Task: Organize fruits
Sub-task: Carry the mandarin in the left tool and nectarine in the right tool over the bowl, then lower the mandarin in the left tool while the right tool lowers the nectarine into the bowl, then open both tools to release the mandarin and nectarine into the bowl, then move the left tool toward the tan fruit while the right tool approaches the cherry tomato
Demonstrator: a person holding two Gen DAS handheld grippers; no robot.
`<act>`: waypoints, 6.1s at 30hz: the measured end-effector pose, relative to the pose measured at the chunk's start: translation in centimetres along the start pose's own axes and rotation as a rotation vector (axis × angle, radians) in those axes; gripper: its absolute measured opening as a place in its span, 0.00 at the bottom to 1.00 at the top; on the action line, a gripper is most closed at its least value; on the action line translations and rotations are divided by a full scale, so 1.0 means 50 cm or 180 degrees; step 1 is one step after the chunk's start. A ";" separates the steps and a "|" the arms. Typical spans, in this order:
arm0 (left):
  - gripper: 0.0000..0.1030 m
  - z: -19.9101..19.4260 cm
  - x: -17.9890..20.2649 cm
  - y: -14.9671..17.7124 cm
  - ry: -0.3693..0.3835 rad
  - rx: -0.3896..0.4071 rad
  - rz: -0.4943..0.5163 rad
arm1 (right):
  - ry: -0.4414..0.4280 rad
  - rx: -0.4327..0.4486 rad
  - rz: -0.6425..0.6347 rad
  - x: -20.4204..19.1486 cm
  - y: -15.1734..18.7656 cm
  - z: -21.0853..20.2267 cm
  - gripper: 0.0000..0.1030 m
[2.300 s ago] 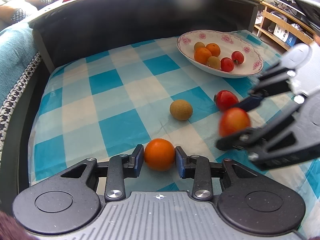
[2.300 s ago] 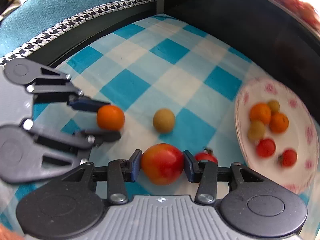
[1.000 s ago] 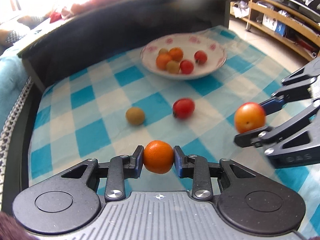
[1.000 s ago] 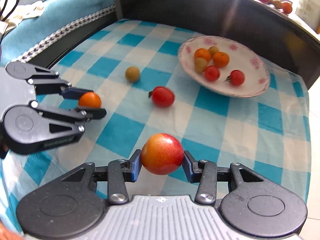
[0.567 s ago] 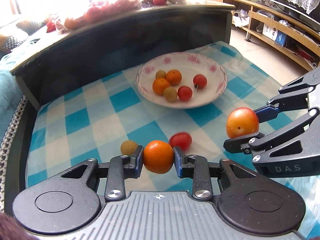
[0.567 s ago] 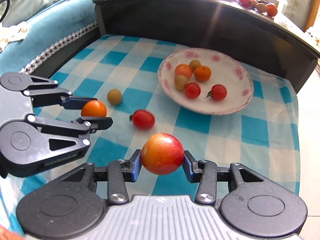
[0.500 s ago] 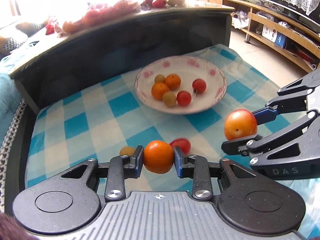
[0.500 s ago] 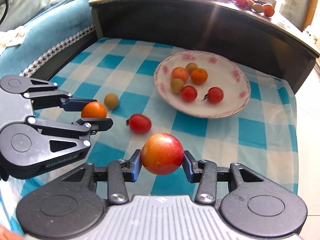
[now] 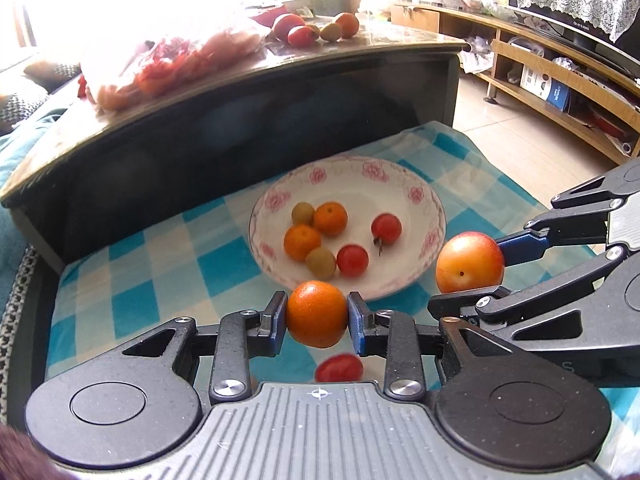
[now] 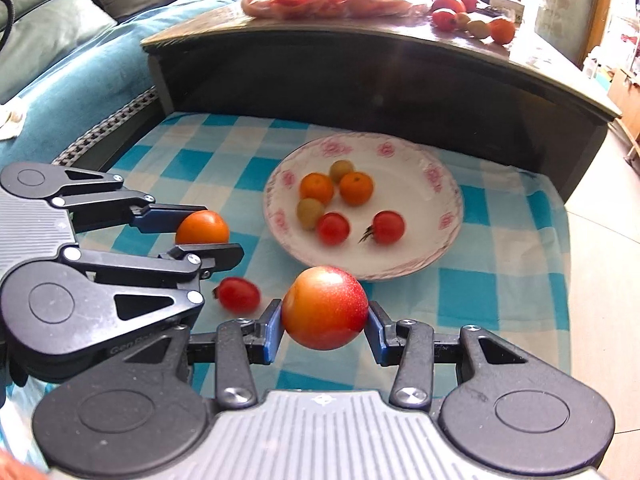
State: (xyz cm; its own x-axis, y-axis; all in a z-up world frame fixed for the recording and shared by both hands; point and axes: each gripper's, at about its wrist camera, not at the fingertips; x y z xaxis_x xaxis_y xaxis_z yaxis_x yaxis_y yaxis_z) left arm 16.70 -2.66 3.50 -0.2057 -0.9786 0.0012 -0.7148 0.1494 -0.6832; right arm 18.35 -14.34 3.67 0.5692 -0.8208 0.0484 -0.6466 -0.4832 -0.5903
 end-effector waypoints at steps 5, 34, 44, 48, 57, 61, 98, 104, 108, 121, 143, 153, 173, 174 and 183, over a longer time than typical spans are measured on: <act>0.38 0.021 0.009 -0.028 -0.0018 0.0013 0.0022 | 0.0069 0.0032 0.0061 0.023 -0.011 0.004 0.44; 0.37 0.133 0.009 -0.073 -0.0076 -0.0123 0.0001 | 0.0221 -0.0032 0.0134 0.104 -0.042 0.101 0.44; 0.37 0.152 -0.001 -0.077 -0.0107 -0.0165 -0.0018 | 0.0313 0.0007 0.0005 0.099 -0.051 0.120 0.44; 0.37 0.155 -0.003 -0.080 -0.0114 -0.0166 -0.0013 | 0.0314 0.0011 -0.0018 0.098 -0.053 0.127 0.44; 0.37 0.157 0.001 -0.081 -0.0164 -0.0164 0.0026 | 0.0302 0.0028 -0.0003 0.102 -0.053 0.133 0.45; 0.39 0.151 0.004 -0.082 -0.0187 -0.0138 0.0061 | 0.0300 0.0023 -0.0003 0.102 -0.055 0.133 0.45; 0.51 0.070 -0.001 -0.088 -0.0296 0.0012 0.0134 | 0.0376 0.0186 -0.0022 0.078 -0.056 0.074 0.45; 0.55 0.047 -0.008 -0.079 -0.0307 0.0037 0.0142 | 0.0379 0.0214 -0.0031 0.070 -0.055 0.061 0.45; 0.58 0.036 -0.013 -0.074 -0.0321 0.0053 0.0164 | 0.0381 0.0226 -0.0041 0.064 -0.054 0.053 0.46; 0.59 0.005 -0.059 -0.036 -0.0414 -0.0017 0.0039 | 0.0318 0.0285 -0.0098 0.031 -0.049 0.029 0.46; 0.62 -0.026 -0.110 0.039 -0.0457 -0.0140 0.0021 | 0.0075 0.0175 -0.0391 -0.077 -0.028 0.039 0.49; 0.67 -0.007 -0.135 0.073 -0.0407 -0.0283 -0.0086 | -0.0023 0.0042 -0.0469 -0.108 -0.015 0.066 0.50; 0.71 0.025 -0.160 0.088 -0.0385 -0.0399 -0.0193 | -0.0215 -0.0010 -0.0388 -0.106 -0.012 0.121 0.51; 0.71 0.024 -0.161 0.088 -0.0385 -0.0397 -0.0200 | -0.0209 0.0008 -0.0402 -0.108 -0.013 0.122 0.51; 0.72 0.023 -0.166 0.090 -0.0399 -0.0392 -0.0228 | -0.0270 0.0080 -0.0442 -0.113 -0.016 0.125 0.51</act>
State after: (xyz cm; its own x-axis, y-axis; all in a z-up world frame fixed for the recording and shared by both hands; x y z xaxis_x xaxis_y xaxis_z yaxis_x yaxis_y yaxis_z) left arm 15.98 5.98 -0.42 -0.0719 -0.9962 -0.0498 -0.8026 0.0874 -0.5900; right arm 18.80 -7.40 -1.19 0.6938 -0.7174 0.0635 -0.5463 -0.5817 -0.6027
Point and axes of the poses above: each gripper's, at about its wrist camera, not at the fingertips, and z roughly the way its jaws point, x to its right, y to its underside, and after that the axes turned 11 degrees about -z, right-handed
